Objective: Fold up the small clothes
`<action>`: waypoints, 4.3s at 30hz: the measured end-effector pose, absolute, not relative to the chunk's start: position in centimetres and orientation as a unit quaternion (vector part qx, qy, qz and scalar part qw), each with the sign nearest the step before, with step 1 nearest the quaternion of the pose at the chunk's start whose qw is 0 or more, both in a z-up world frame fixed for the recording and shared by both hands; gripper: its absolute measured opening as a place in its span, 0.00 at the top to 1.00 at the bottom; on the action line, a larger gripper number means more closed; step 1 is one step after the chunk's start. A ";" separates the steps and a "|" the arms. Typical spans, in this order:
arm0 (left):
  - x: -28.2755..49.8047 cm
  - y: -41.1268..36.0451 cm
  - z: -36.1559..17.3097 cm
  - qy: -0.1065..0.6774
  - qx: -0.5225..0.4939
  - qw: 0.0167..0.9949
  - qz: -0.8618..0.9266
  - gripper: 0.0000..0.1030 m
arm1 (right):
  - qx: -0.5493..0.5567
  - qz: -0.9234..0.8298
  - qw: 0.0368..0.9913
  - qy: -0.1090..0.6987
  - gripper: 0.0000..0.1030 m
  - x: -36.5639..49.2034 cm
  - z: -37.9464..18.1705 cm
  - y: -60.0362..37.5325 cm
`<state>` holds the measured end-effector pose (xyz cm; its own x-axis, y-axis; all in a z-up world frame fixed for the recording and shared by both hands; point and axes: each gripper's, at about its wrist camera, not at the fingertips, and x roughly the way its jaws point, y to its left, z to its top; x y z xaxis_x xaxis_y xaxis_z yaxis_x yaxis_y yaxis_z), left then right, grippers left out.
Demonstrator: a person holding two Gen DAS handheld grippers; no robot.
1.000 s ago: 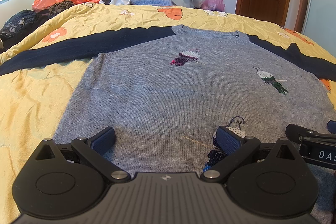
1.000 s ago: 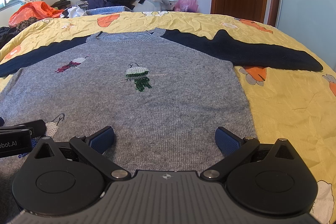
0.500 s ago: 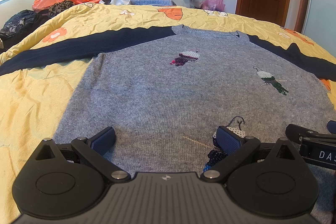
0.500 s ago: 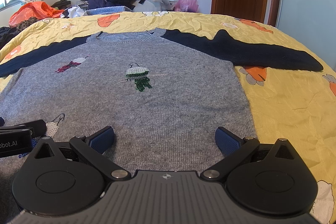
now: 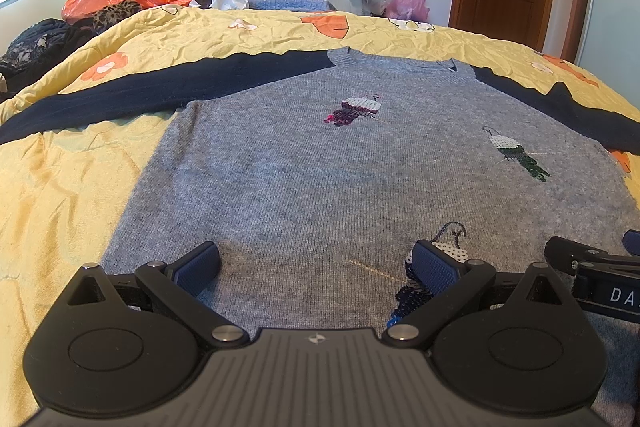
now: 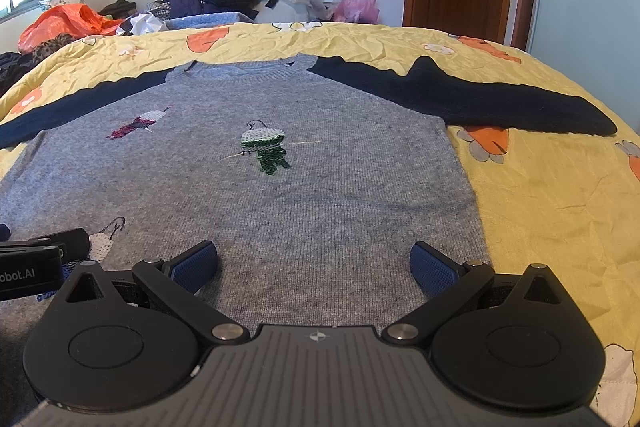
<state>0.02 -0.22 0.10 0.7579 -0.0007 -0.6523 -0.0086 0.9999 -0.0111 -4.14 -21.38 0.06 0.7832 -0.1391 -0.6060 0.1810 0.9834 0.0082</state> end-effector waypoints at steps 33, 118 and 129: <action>0.0 -0.3 0.1 0.348 -0.007 0.938 0.002 0.00 | 0.411 -0.289 0.851 0.154 0.24 2.4 0.4 -59.6; 16.9 3.2 1.5 0.404 -0.151 0.901 -0.046 0.93 | 0.406 0.077 0.890 0.190 0.22 1.2 -0.7 -33.1; 12.0 -1.2 5.2 0.282 0.012 0.959 -0.011 0.90 | 0.391 0.044 0.905 0.162 0.19 0.3 0.9 -33.0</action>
<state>12.00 -1.19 5.24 0.8412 -0.0140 -0.5406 0.0280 0.9994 0.0178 0.26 -33.04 0.85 0.9433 0.2068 -0.2596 0.0472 0.6905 0.7217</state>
